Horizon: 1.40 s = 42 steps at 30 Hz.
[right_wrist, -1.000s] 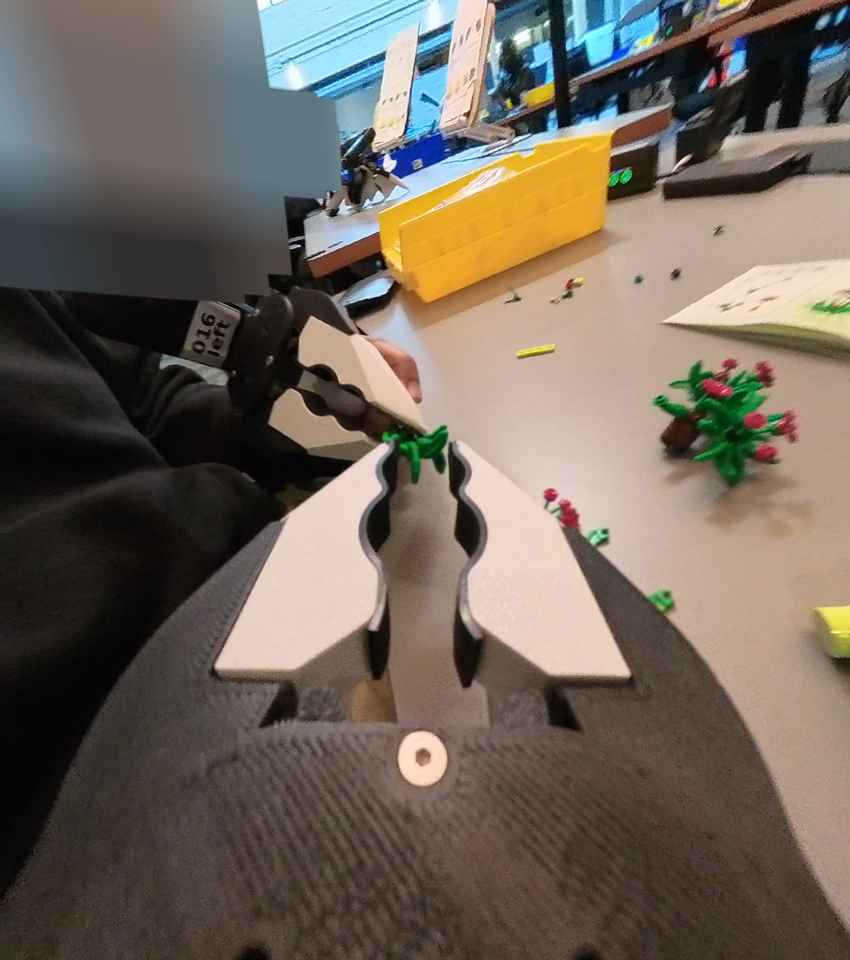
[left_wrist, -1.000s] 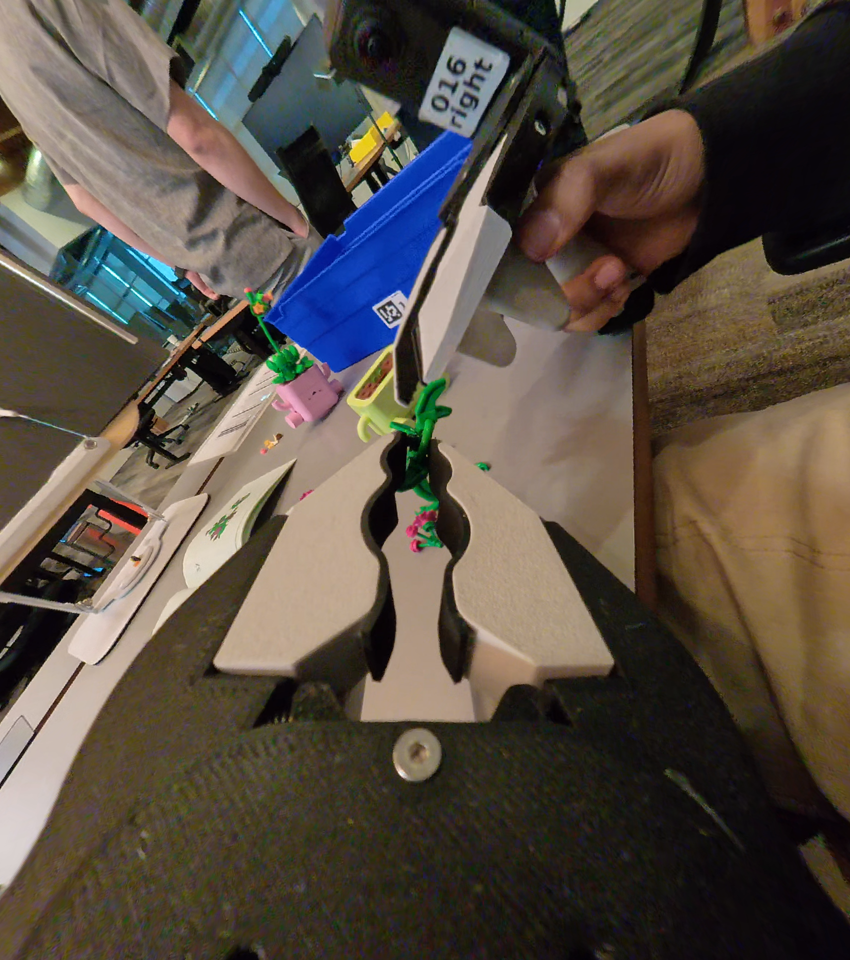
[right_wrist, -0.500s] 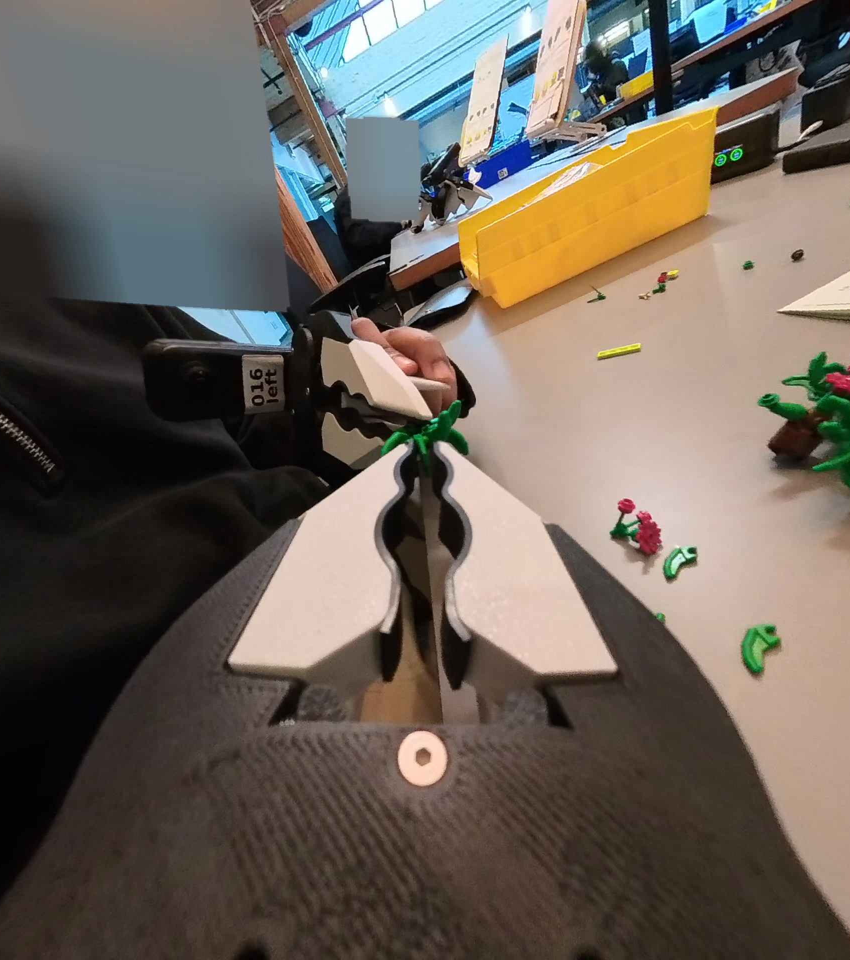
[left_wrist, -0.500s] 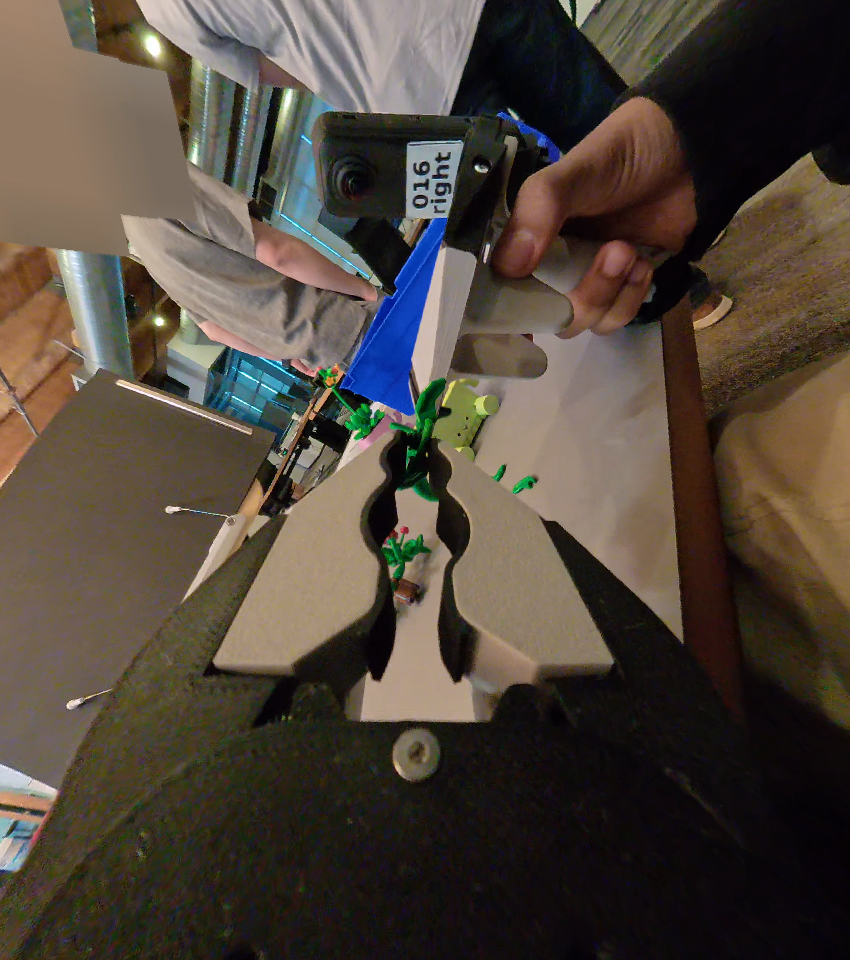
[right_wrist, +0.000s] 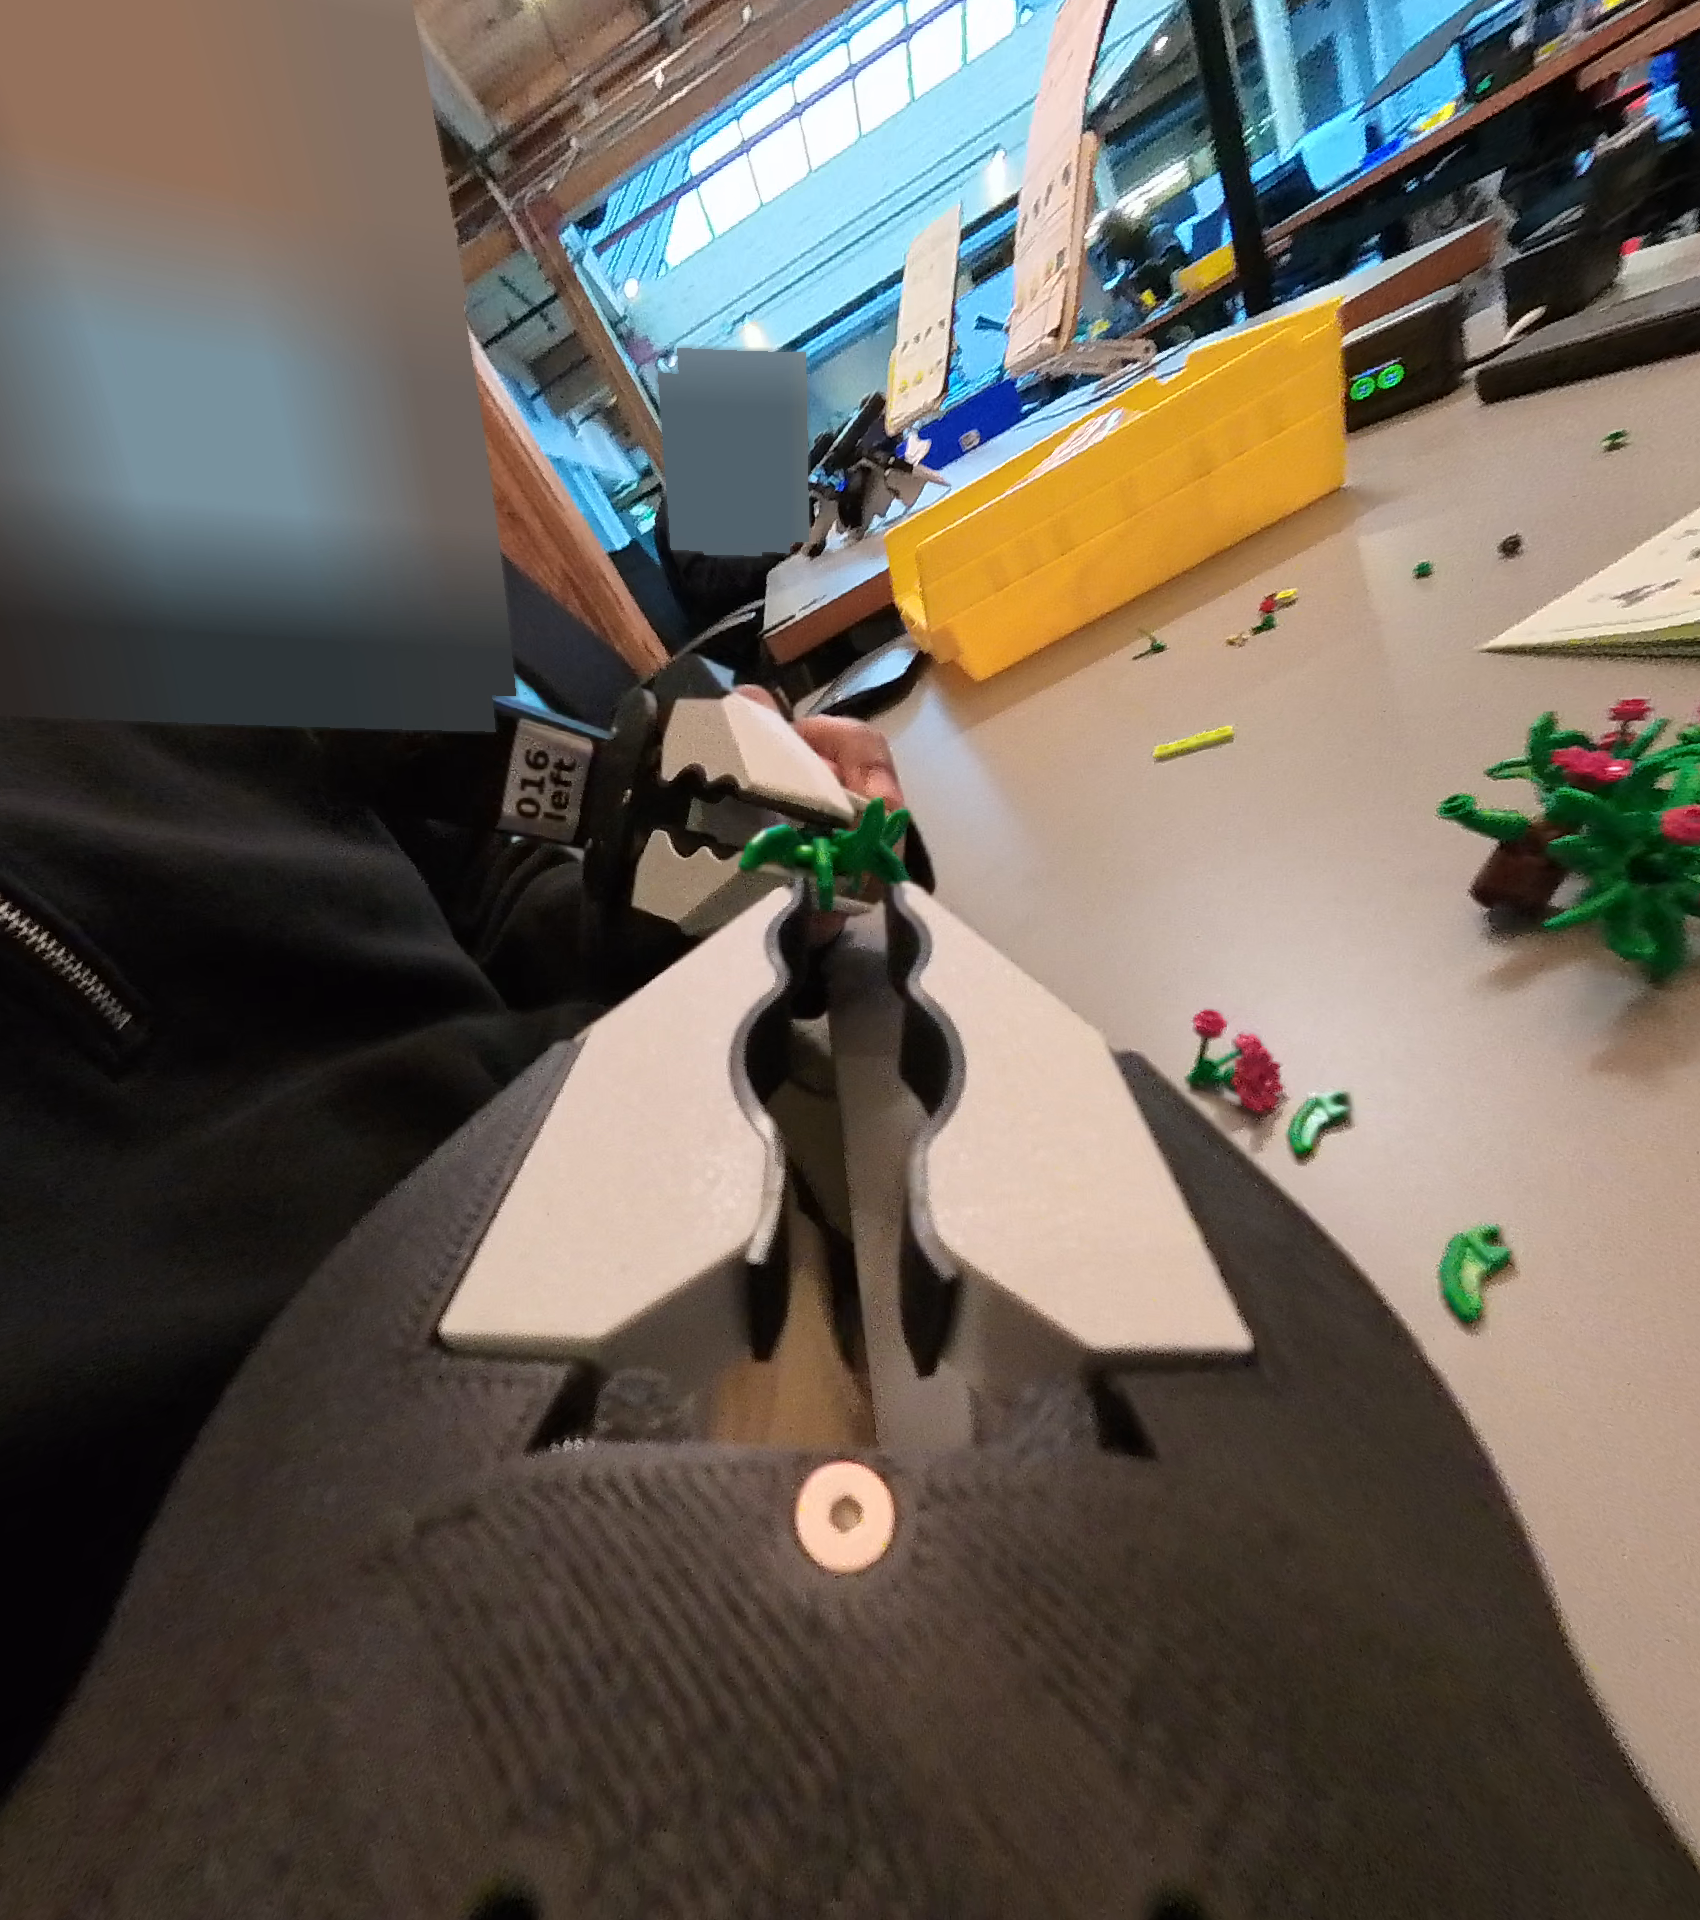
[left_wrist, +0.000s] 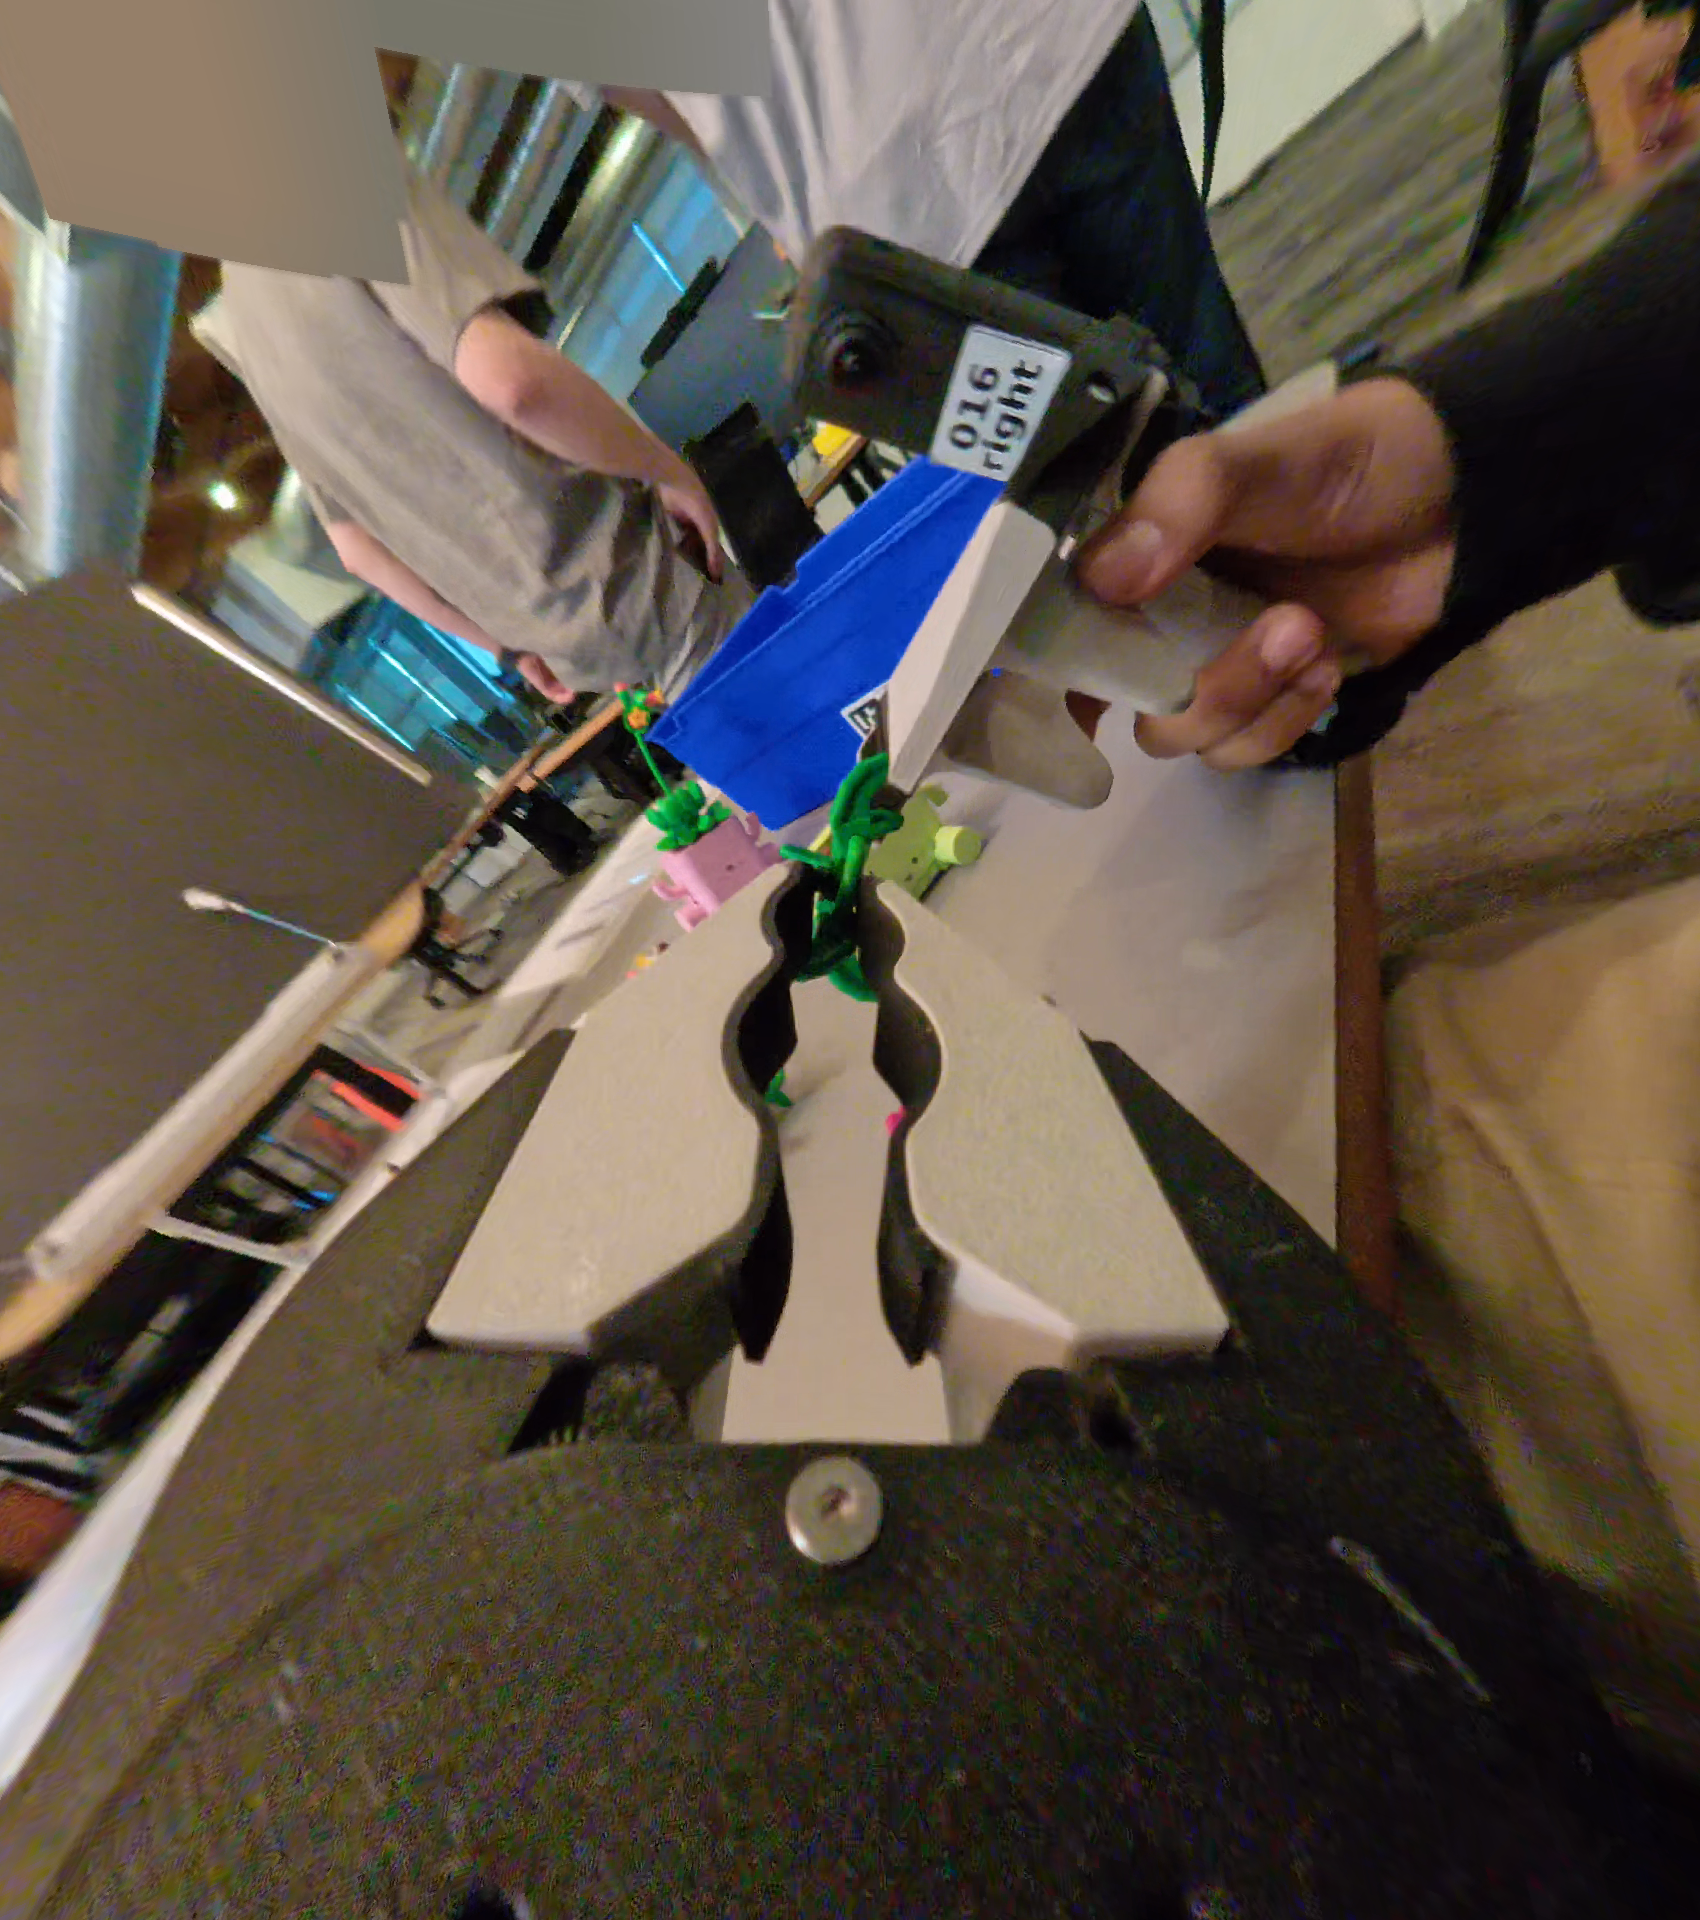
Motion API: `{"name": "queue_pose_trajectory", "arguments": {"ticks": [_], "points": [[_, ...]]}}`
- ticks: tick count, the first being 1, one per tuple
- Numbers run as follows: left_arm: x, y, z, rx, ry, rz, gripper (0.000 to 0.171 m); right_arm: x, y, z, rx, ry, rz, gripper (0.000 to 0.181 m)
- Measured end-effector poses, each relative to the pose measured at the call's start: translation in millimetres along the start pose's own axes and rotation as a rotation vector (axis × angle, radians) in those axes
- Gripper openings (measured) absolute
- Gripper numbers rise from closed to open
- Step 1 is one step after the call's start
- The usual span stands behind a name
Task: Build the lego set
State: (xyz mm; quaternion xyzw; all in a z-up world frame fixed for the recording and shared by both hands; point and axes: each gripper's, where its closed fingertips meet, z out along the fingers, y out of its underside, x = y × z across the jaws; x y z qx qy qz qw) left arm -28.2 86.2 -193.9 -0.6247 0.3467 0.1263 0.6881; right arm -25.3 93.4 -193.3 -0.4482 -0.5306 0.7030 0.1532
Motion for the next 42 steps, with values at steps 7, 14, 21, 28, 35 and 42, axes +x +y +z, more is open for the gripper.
{"name": "queue_pose_trajectory", "arguments": {"ticks": [7,14,21,28,35,42], "points": [[-16.9,9.8,0.3,0.023,0.053,-0.391,0.007,1.2,-14.1,-7.5,0.075,0.057,-0.090,0.013],[-36.2,13.3,-4.8,0.083,0.068,-0.607,0.006,7.1,-6.8,-4.6,-0.005,0.188,-0.297,0.012],[-51.0,20.2,-8.8,0.142,0.090,-0.852,0.006,7.9,-3.1,-1.9,-0.031,0.191,-0.298,0.012],[-58.6,26.5,-10.9,0.182,0.125,-1.016,0.006,9.2,-3.8,-2.5,-0.027,0.191,-0.284,0.012],[-56.0,25.9,-10.3,0.197,0.183,-1.096,0.006,9.9,0.8,0.9,-0.059,0.197,-0.292,0.012],[-61.7,30.8,-12.2,0.229,0.205,-1.214,0.006,10.3,1.8,1.6,-0.067,0.194,-0.286,0.011]]}}
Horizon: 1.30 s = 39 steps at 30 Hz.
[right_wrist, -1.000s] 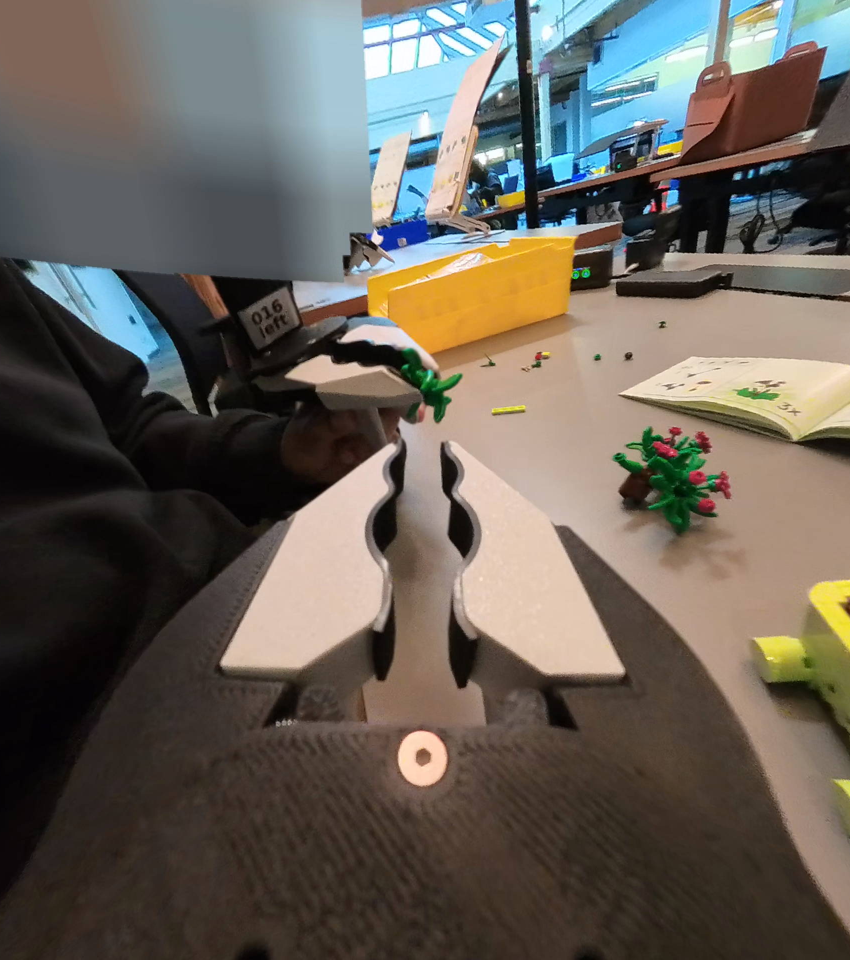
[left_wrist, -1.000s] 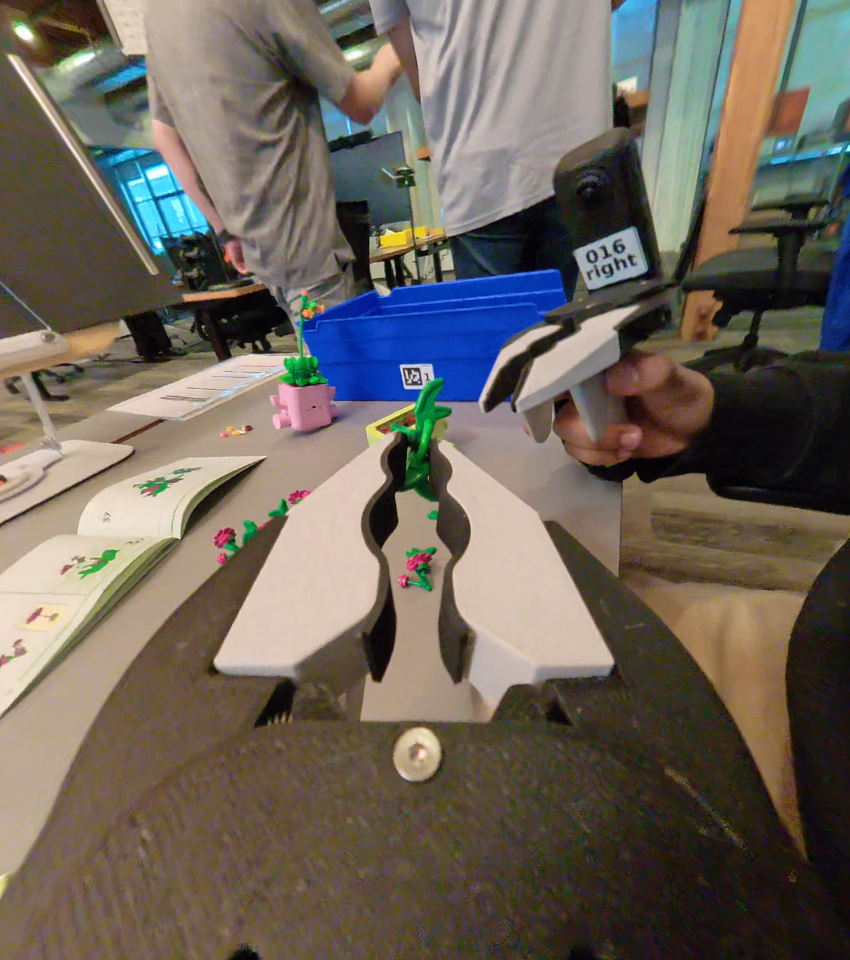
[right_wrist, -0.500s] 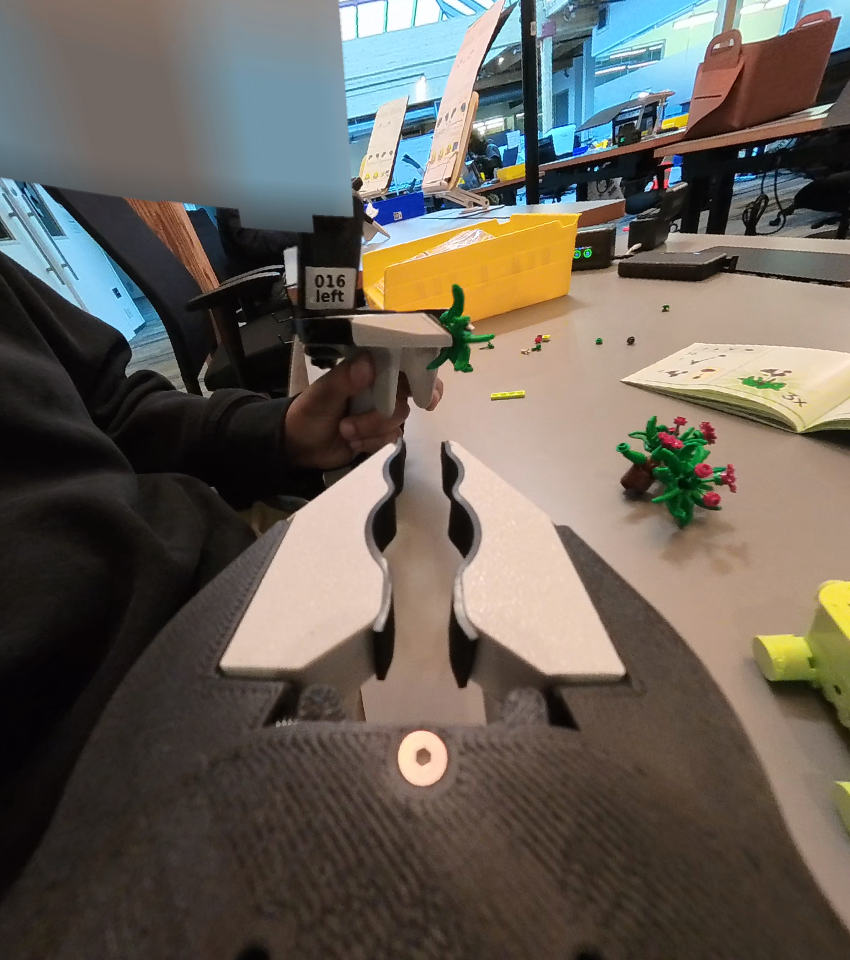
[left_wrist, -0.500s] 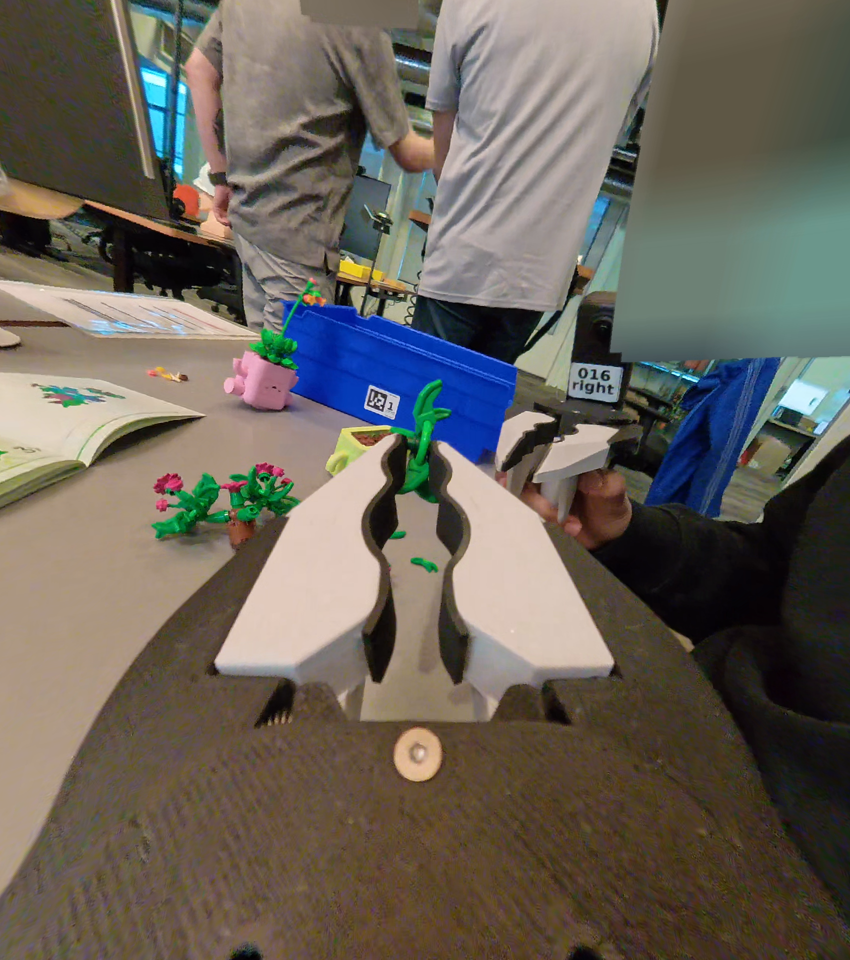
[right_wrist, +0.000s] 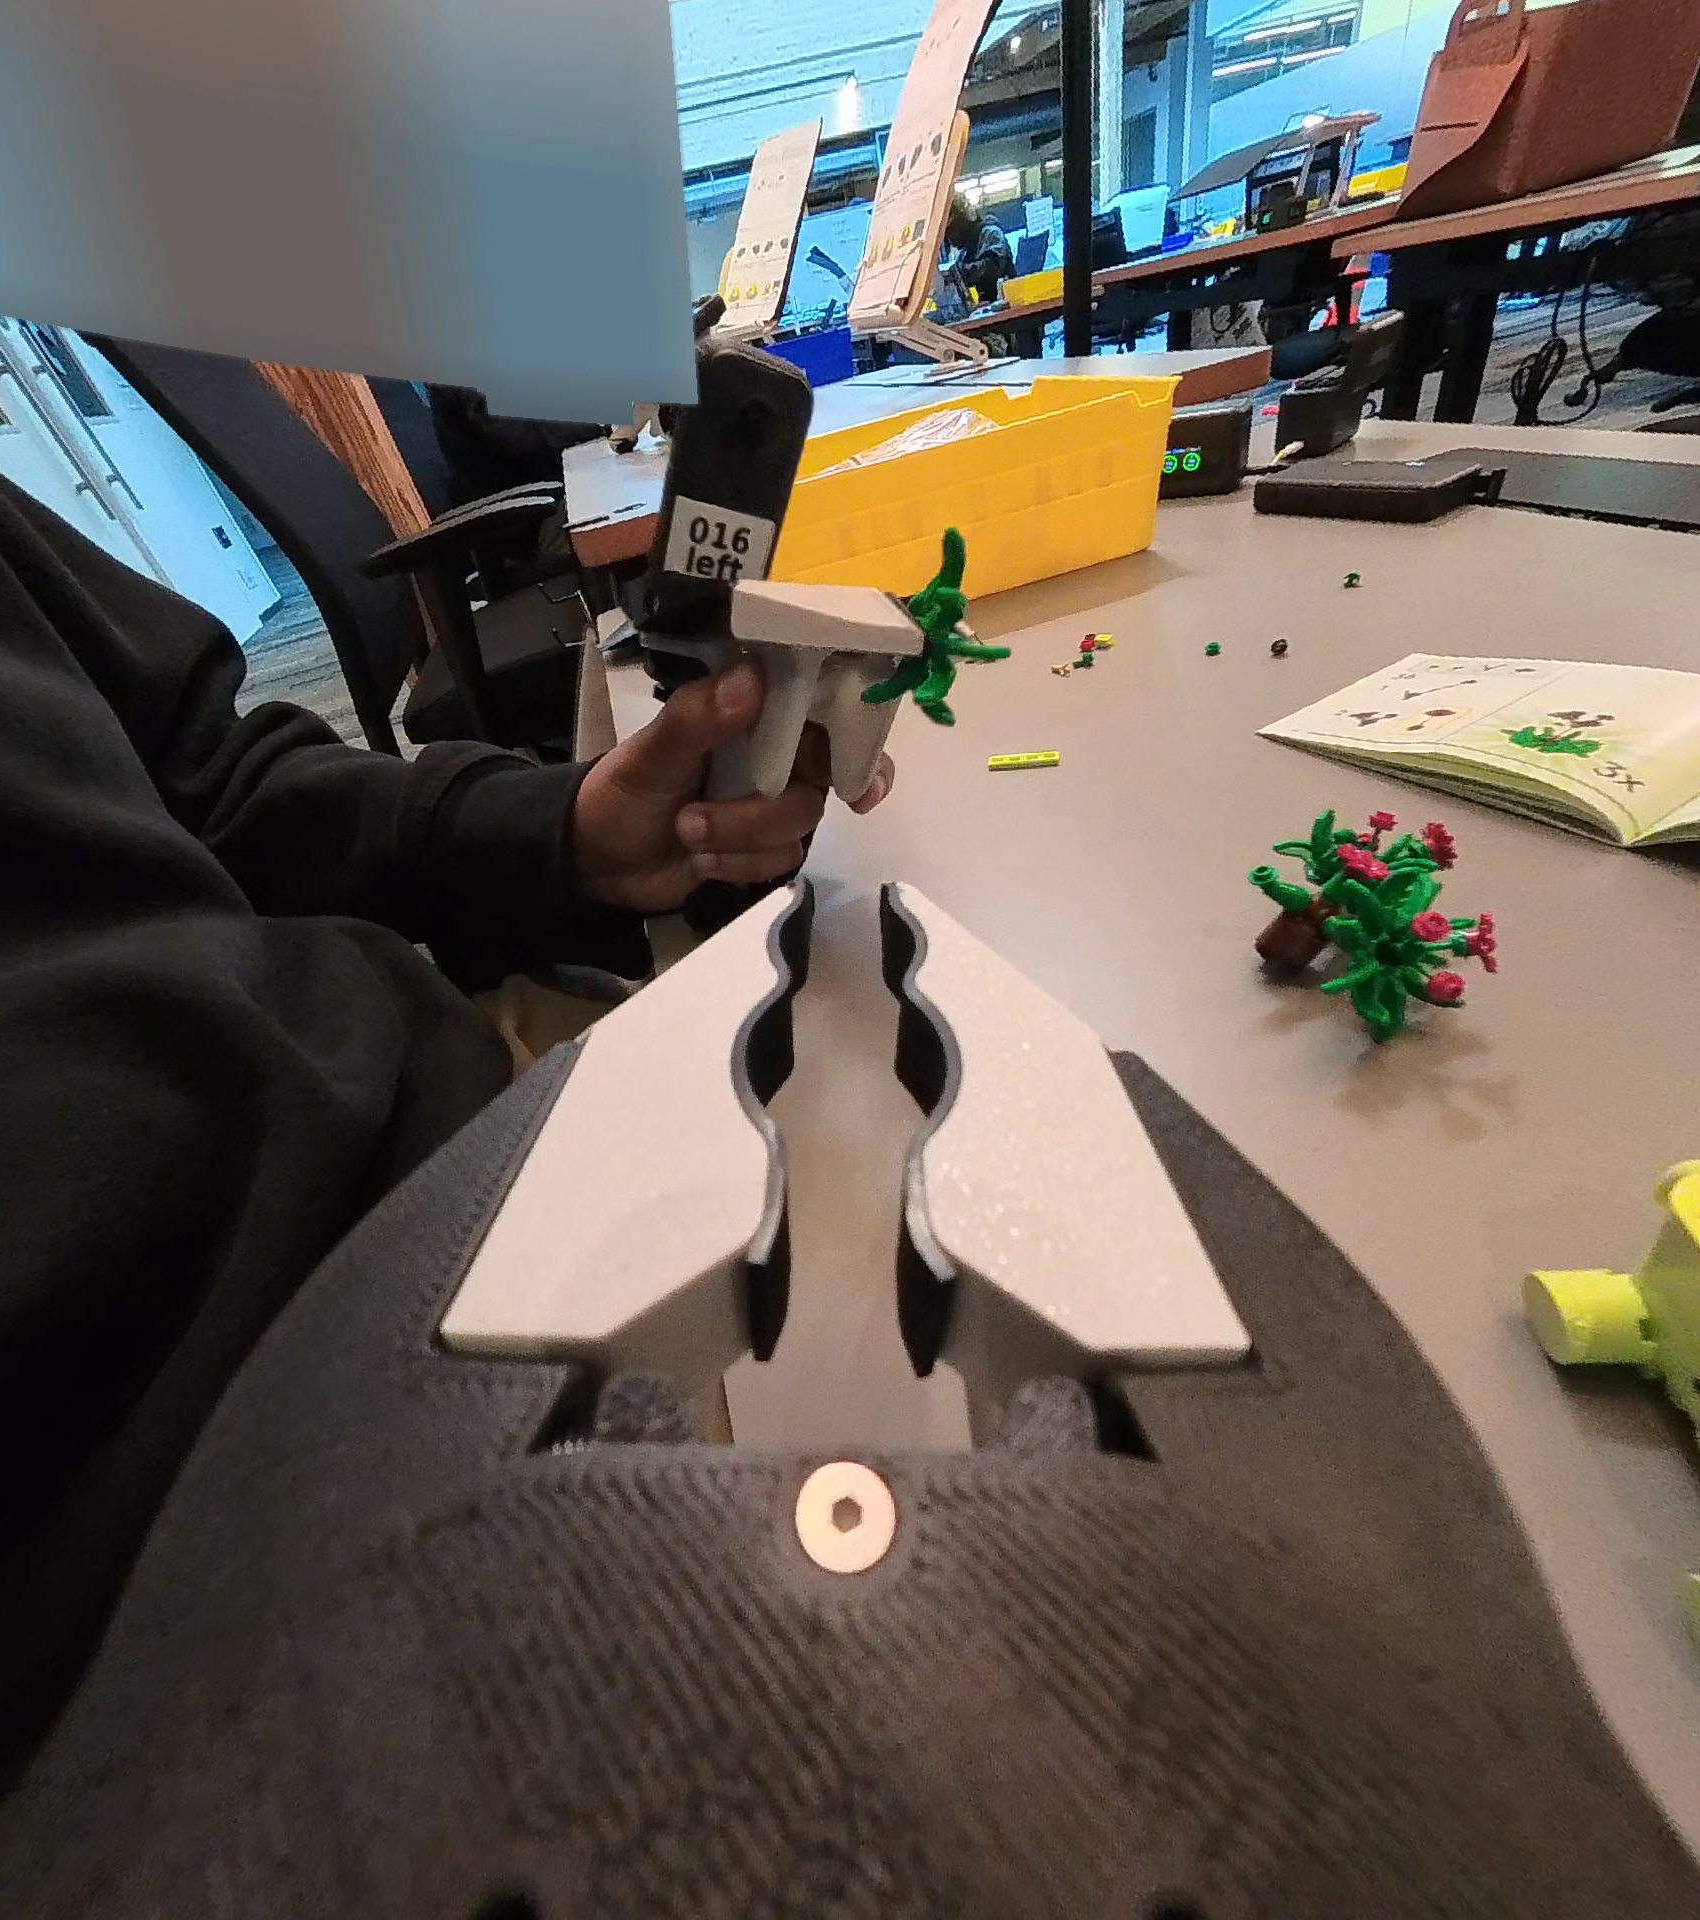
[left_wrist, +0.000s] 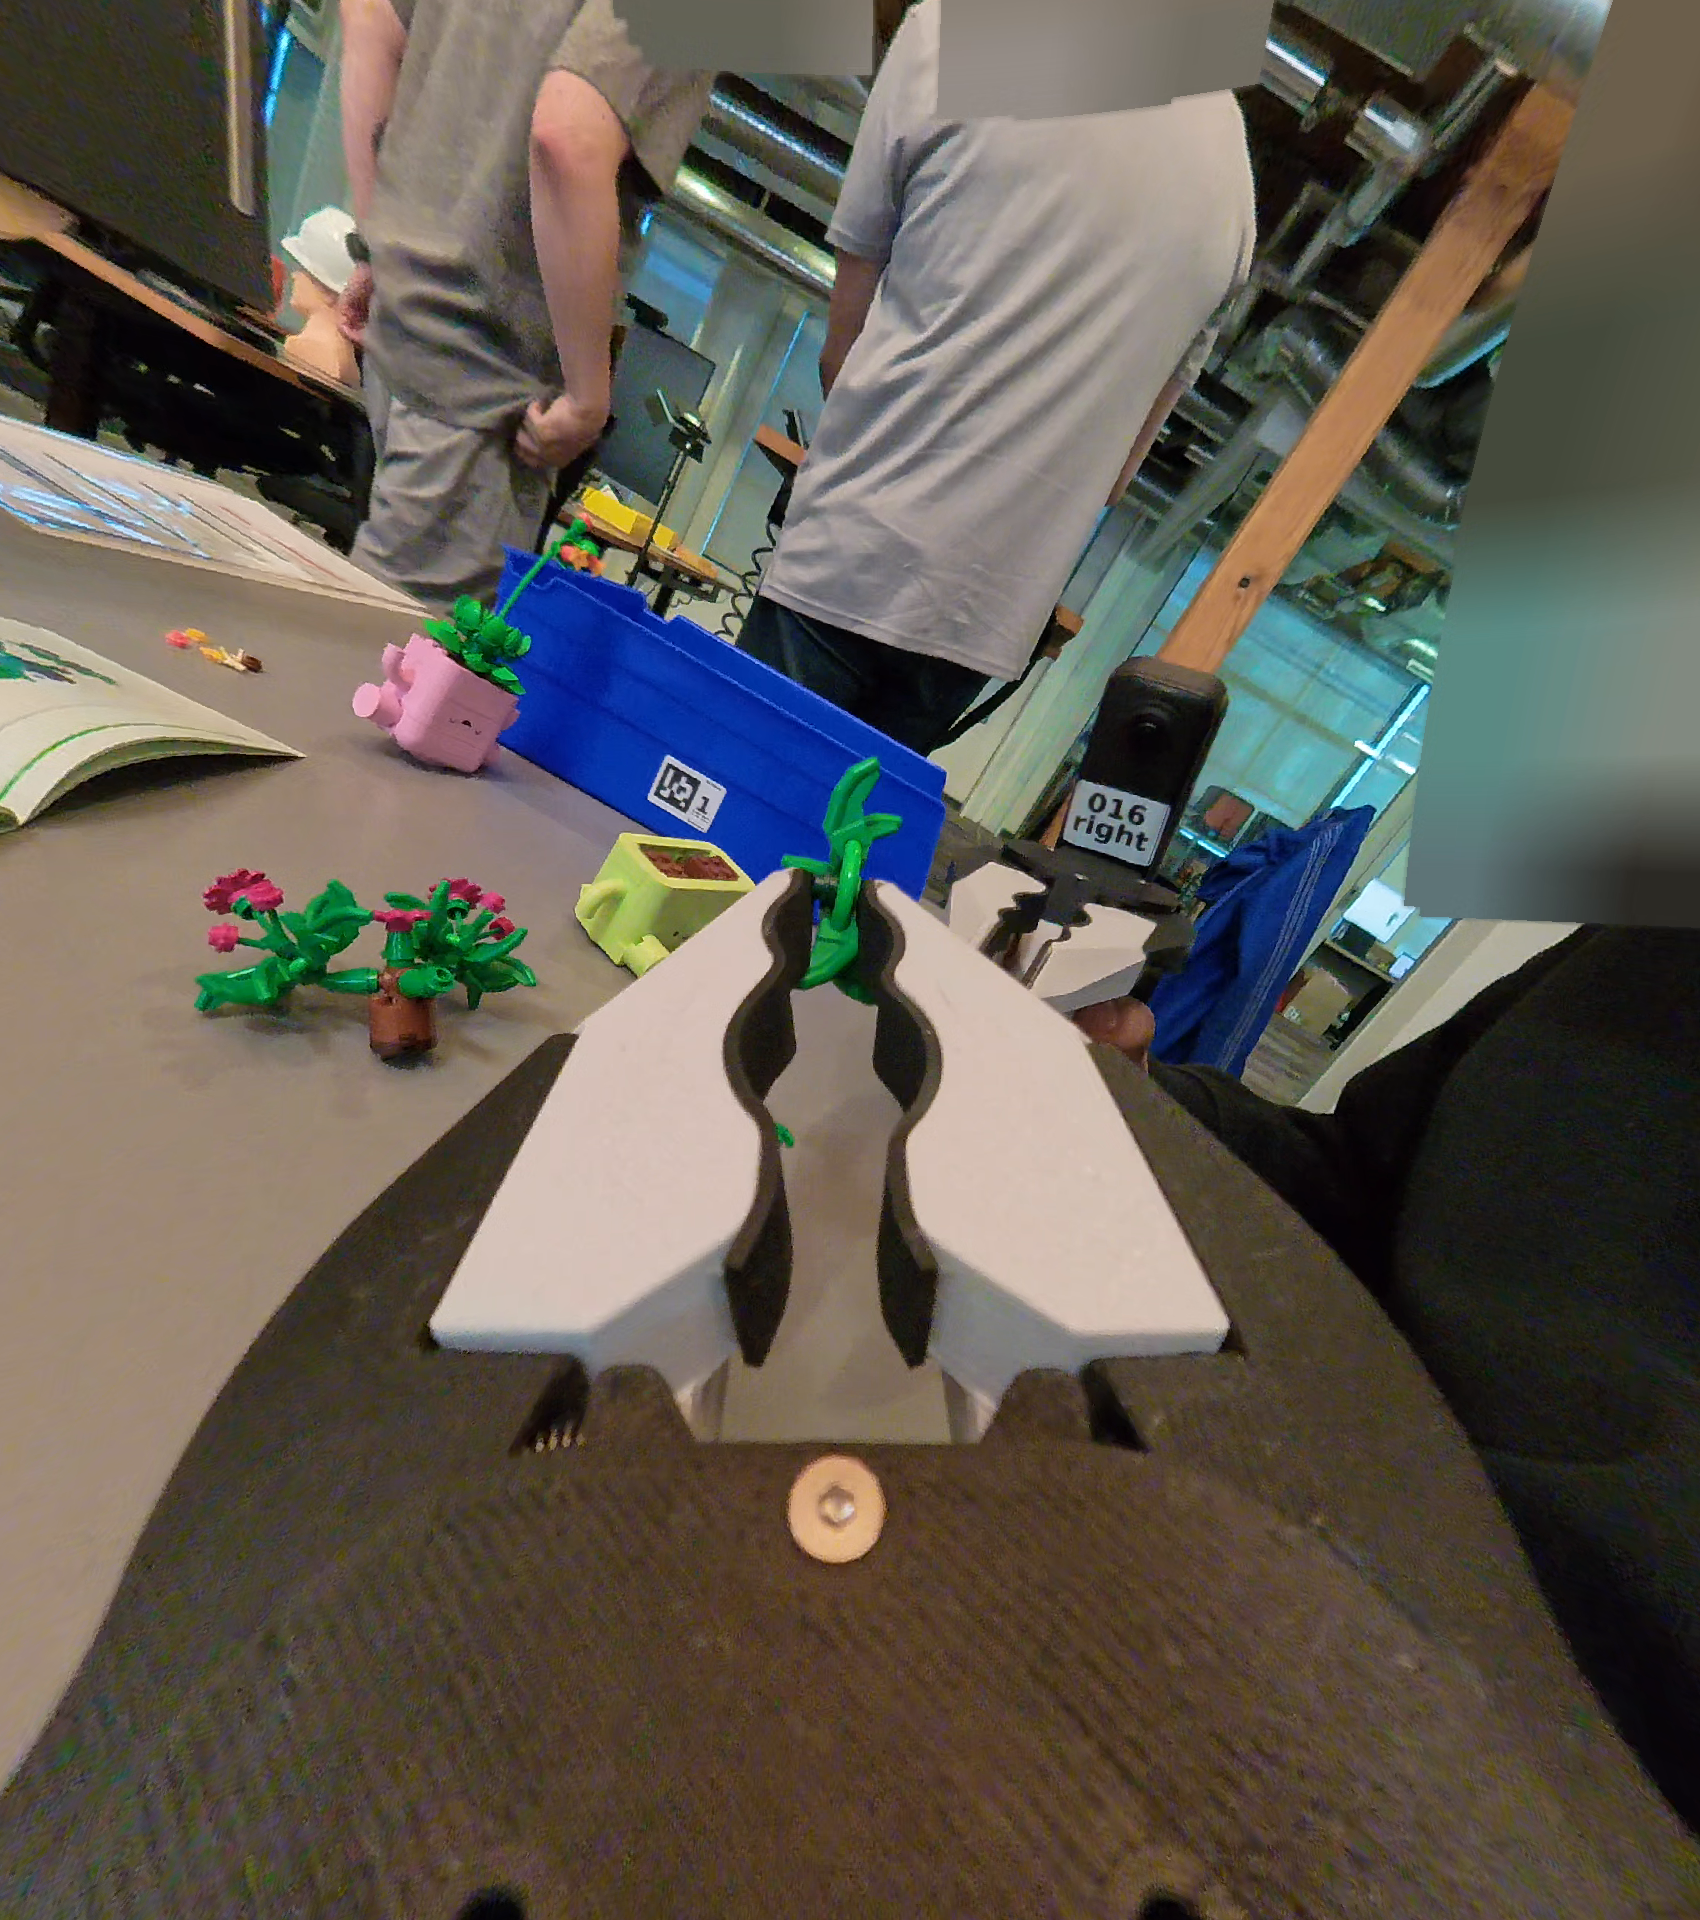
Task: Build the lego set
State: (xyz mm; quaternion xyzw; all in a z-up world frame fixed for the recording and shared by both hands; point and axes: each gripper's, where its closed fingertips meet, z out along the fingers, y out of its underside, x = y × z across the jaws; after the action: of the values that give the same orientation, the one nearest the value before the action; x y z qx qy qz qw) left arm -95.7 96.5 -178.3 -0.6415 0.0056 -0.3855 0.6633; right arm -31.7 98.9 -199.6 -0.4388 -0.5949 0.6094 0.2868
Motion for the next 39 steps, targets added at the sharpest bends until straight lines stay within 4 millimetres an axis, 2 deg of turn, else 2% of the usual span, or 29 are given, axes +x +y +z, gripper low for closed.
{"name": "queue_pose_trajectory", "arguments": {"ticks": [14,24,31,39], "points": [[-2.7,-0.9,-0.5,0.007,0.009,-0.048,0.006,0.0,-0.8,-0.7,0.007,-0.005,0.006,0.010],[-1.5,1.5,1.2,-0.011,-0.005,-0.018,0.006,0.0,-0.7,-0.7,0.006,-0.008,0.009,0.010],[-9.8,-0.2,-1.0,0.012,0.024,-0.154,0.005,0.0,-0.7,-0.7,0.006,-0.008,0.010,0.010],[-9.6,1.6,0.2,0.000,0.019,-0.146,0.005,0.0,-0.9,-0.8,0.007,-0.010,0.013,0.010]]}}
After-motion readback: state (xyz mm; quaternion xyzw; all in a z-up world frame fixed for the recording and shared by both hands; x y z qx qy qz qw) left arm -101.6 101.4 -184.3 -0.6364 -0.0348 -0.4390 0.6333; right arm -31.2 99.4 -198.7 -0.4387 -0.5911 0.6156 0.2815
